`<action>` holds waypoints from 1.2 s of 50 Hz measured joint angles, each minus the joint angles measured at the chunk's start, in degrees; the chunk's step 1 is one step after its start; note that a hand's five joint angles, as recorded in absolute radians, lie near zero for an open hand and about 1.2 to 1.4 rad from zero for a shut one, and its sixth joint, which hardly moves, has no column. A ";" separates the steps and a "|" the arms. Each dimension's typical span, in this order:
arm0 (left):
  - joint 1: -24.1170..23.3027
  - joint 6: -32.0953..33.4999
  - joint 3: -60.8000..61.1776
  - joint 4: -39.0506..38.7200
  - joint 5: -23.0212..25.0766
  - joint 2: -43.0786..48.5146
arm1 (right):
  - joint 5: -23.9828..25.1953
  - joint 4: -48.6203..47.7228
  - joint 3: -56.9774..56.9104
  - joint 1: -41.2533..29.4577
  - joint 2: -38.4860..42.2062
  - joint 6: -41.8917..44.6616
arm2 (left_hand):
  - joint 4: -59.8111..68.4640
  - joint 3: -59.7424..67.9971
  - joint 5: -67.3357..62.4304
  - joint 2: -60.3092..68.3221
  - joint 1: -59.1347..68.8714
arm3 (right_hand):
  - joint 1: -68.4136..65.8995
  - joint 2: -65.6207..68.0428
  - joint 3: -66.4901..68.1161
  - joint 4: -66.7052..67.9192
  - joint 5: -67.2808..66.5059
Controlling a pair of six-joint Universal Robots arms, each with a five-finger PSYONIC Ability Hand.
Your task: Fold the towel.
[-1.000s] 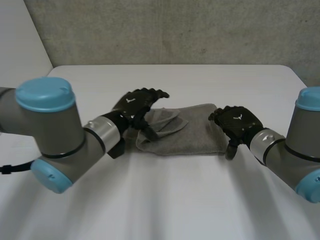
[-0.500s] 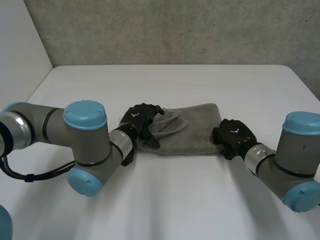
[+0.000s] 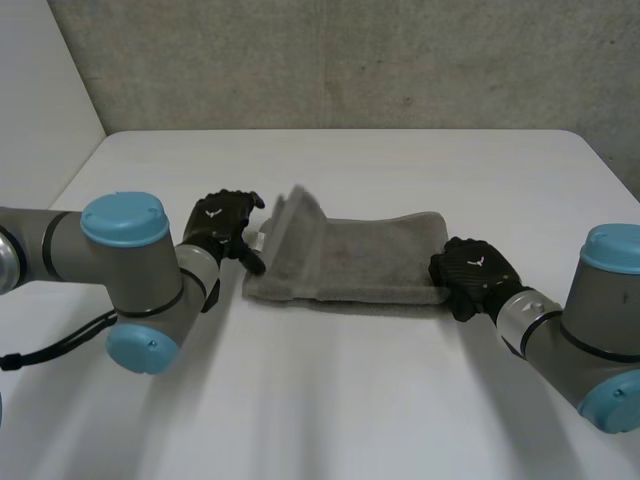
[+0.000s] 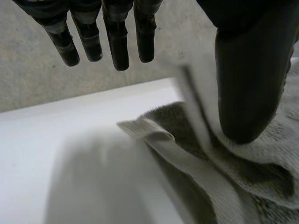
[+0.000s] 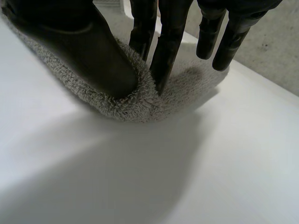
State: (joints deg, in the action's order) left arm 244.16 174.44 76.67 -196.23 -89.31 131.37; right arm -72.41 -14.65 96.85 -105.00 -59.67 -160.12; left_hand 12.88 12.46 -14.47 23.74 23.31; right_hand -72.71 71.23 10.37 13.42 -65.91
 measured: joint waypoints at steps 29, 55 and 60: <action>5.27 0.03 10.67 1.65 0.86 -16.30 | 2.24 7.27 -24.42 -15.63 4.34 0.71 | 0.00 0.00 0.01 0.00 0.00 | -1.07 1.66 0.00 0.00 -0.55; 13.47 -0.08 17.44 0.67 4.59 -22.31 | 2.66 7.89 -49.09 -30.28 28.32 0.70 | 0.00 0.00 0.02 0.00 0.00 | -1.35 2.43 0.00 0.00 -0.54; 12.84 -0.19 16.79 0.19 4.53 -21.32 | 2.64 6.99 -50.62 -30.19 29.24 -0.02 | 0.00 0.00 0.02 0.00 0.00 | -1.36 2.43 0.00 0.00 -0.54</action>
State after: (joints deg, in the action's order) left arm 256.99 174.26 93.46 -196.04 -84.78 110.05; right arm -69.78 -7.66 46.23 -135.19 -30.43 -160.14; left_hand 12.88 12.46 -14.45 23.74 23.31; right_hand -74.07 73.66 10.38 13.42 -66.46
